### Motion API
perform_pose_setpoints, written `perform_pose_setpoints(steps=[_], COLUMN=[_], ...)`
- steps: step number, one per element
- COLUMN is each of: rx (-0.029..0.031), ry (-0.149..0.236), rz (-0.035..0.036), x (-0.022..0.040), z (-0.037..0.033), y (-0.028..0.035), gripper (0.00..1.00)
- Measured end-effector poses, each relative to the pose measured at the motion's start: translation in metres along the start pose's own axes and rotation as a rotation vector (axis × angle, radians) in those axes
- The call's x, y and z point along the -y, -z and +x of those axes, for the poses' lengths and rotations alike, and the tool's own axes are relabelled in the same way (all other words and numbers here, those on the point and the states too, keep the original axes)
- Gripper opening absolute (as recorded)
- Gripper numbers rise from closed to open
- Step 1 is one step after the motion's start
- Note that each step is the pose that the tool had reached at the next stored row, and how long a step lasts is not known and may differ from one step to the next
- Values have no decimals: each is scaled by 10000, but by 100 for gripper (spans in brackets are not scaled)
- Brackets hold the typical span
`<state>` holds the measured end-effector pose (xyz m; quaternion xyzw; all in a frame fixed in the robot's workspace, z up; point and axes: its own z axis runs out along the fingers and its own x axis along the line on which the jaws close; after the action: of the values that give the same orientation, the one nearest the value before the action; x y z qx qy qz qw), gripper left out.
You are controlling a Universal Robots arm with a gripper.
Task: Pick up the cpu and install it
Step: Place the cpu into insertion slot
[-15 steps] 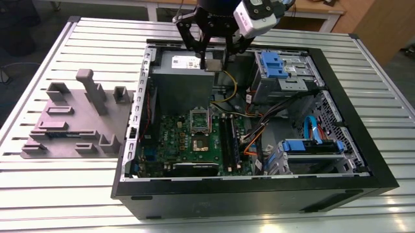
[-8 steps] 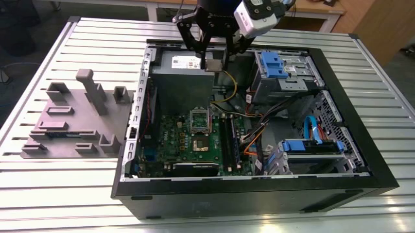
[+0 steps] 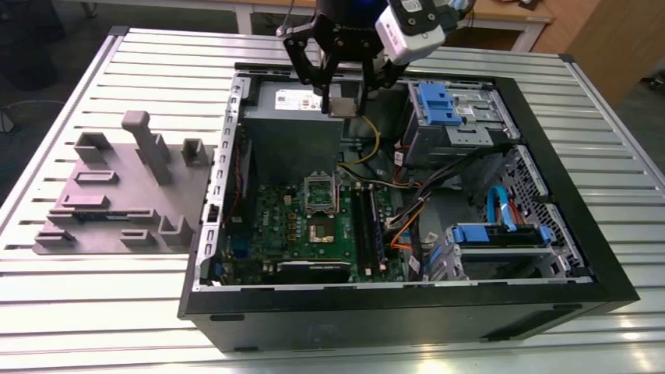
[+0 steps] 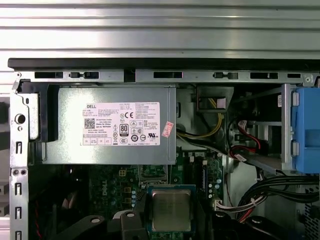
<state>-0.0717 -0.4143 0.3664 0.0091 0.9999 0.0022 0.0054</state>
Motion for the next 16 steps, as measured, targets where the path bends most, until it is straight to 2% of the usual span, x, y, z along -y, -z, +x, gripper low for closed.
perform_pose_setpoints(steps=[8, 16], rx=[0, -3], ry=[-2, -1], rz=[-1, -7], x=[25, 25], z=[-1, -1], y=[-97, -162], gripper=[47, 47])
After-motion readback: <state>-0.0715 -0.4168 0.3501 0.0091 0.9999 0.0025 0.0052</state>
